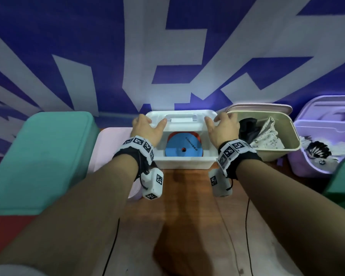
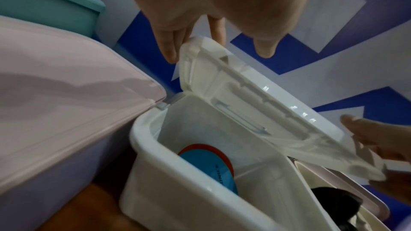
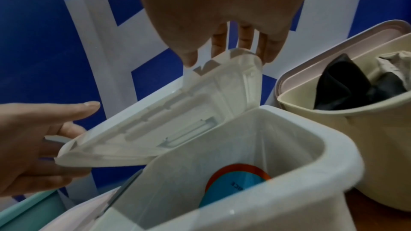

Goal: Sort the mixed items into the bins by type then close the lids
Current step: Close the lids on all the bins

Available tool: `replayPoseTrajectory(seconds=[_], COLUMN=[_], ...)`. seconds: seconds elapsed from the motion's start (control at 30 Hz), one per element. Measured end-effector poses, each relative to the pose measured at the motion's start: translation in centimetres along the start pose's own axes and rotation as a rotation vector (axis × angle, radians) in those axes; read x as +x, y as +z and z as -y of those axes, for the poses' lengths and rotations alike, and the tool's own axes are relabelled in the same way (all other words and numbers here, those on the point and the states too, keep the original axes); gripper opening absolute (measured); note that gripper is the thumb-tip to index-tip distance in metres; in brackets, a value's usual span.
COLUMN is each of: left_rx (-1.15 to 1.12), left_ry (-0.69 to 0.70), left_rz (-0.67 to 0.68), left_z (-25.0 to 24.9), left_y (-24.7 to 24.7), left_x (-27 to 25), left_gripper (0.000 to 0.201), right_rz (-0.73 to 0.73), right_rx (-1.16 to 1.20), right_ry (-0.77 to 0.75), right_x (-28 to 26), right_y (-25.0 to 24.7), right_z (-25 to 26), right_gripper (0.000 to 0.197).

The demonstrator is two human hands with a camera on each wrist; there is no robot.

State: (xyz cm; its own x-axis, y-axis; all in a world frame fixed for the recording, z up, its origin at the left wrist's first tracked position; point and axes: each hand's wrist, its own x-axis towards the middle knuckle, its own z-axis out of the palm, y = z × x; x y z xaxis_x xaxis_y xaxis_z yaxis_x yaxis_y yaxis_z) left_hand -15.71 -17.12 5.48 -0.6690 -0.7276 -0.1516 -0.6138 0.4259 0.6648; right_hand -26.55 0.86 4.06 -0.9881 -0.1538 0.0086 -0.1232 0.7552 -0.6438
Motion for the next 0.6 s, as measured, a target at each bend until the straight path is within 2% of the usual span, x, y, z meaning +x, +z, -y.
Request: replayPoseTrajectory(seconds=[0.2,0.33,0.47,0.6], left_rx=[0.017,0.056,0.130,0.234], left_ry=[-0.025,-0.049,-0.025,-0.010], left_rz=[0.119,0.180,0.204,0.211], left_z=[2.7,4.0,5.1,5.8], left_y=[1.3,2.8,3.3,3.4], left_x=[-1.1,-2.0,-1.9,-1.6], left_gripper=[0.055,0.062,0.070,0.073], right_rz=[0.060,0.146,0.247,0.274], right_rx=[-0.089,-0.175,-0.274,-0.310], right_ry=[0.127,0.193,0.200,0.219], right_x=[-2.3,-3.0,-3.7,-4.0], right_y=[0.9,1.5,2.8,3.3], right_z=[-1.0,-1.7,-2.6,-2.5], right_gripper=[0.047,0.055,0.060,0.060])
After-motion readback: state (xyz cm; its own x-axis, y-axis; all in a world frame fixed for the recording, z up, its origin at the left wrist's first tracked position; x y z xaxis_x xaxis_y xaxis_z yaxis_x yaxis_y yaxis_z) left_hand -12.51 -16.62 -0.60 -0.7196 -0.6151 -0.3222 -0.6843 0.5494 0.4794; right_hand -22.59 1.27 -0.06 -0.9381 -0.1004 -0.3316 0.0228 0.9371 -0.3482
